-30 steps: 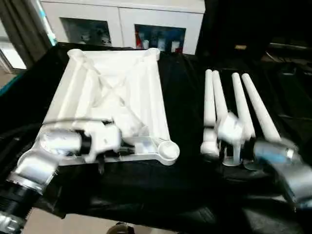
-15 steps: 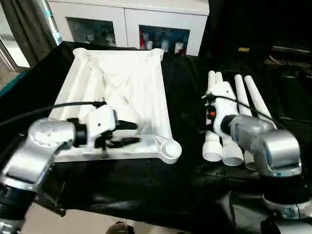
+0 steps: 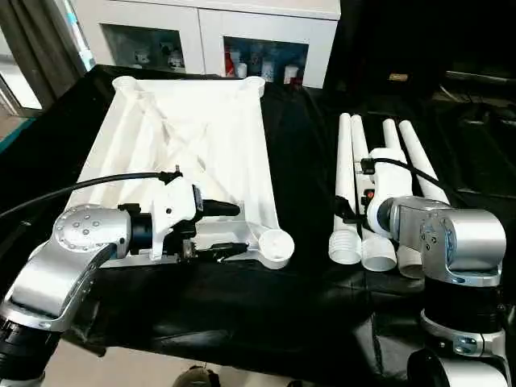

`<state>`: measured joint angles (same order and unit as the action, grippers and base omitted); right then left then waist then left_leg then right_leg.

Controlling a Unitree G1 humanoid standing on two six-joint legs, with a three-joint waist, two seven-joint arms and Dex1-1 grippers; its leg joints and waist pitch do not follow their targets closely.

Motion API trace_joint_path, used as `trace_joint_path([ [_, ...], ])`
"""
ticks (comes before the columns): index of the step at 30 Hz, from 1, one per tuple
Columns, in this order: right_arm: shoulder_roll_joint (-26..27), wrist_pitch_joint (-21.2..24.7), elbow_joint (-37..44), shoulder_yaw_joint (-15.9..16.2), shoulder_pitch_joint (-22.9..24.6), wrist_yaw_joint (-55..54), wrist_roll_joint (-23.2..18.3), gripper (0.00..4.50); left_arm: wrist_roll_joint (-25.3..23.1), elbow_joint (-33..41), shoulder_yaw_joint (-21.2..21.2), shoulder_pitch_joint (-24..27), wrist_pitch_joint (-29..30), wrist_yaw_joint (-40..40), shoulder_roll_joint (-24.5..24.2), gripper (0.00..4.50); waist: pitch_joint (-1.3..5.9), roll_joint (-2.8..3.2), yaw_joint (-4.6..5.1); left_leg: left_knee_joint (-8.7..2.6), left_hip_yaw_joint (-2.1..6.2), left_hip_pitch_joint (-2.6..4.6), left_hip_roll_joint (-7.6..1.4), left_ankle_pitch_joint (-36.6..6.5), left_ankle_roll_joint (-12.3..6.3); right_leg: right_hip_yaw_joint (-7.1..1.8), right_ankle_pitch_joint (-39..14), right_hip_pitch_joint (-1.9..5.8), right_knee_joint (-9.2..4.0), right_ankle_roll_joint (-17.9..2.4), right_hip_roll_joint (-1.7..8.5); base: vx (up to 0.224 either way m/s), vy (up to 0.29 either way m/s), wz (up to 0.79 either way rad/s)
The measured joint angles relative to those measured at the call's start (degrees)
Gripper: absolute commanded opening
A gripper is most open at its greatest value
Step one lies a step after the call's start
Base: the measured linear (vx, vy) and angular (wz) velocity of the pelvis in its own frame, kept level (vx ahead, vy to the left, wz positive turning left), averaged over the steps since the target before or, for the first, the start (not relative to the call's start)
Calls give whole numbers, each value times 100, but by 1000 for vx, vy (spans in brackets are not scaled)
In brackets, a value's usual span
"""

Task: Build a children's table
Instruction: Pick table leg

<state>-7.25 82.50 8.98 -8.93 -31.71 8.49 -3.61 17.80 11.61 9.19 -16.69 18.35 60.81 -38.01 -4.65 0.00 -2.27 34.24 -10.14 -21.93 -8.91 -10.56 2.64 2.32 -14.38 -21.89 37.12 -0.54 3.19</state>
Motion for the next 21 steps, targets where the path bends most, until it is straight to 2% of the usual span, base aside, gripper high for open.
trace_joint_path([
  [3,181,-24,-171,-206,-102,-76,-18,450,0,55,3,-2,43,-3,-2,386,-6,10,14,-2,0,1,0,3,5,0,1,0,1,-1,0,0,0,0],
  [9,236,-216,-506,-246,-233,-54,-51,450,1,121,2,-1,107,-1,-29,442,-10,11,14,-5,0,0,0,4,7,1,2,0,-1,-1,0,0,0,0],
  [16,239,-414,-764,-226,-338,-35,-114,450,3,263,2,18,163,-2,-34,442,-14,14,15,-5,0,1,0,5,9,1,2,0,-1,-1,0,0,0,0],
  [21,148,-458,-845,-87,-498,81,-153,450,8,307,2,18,214,-4,-34,442,-21,11,16,-11,0,0,0,5,9,1,2,-3,-4,-2,0,0,0,0],
])
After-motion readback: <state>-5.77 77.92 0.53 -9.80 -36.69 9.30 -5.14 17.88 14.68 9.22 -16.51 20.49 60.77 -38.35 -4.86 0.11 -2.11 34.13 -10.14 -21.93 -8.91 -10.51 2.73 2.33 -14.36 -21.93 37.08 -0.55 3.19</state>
